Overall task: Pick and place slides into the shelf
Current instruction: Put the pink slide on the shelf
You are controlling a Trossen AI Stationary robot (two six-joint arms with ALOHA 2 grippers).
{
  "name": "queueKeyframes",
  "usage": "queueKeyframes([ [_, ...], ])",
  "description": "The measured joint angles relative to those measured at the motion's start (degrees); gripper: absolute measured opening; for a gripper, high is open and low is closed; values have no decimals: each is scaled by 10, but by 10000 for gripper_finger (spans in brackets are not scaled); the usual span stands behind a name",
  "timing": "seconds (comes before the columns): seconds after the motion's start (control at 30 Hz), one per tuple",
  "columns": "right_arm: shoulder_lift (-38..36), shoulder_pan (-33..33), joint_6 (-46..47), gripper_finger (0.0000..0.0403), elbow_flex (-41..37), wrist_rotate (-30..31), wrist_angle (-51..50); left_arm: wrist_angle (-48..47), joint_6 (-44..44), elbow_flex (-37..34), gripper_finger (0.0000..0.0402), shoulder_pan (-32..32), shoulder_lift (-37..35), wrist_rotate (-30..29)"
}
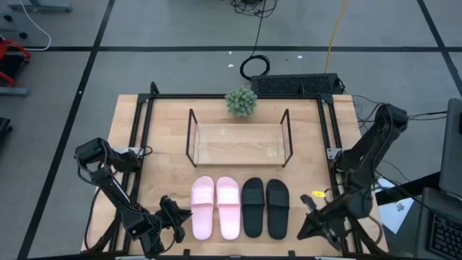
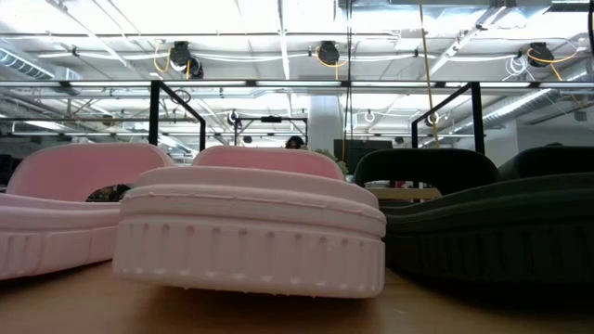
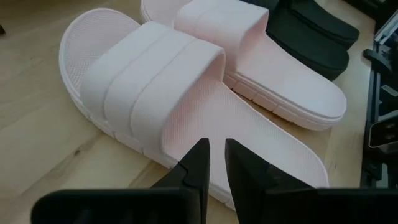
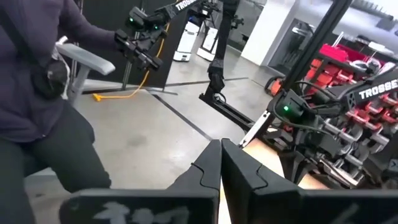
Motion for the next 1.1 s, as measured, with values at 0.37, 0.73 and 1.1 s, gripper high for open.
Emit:
queueKeyframes([
  [0.37,41,-11,31,0,0,0,19,21,-8,0,51,6,0,-19],
  [0.73,41,-11,31,0,0,0,14,-26,-15,0,51,30,0,16],
  [1.1,41,-11,20,0,0,0,13,-73,-88,0,51,9,0,19],
])
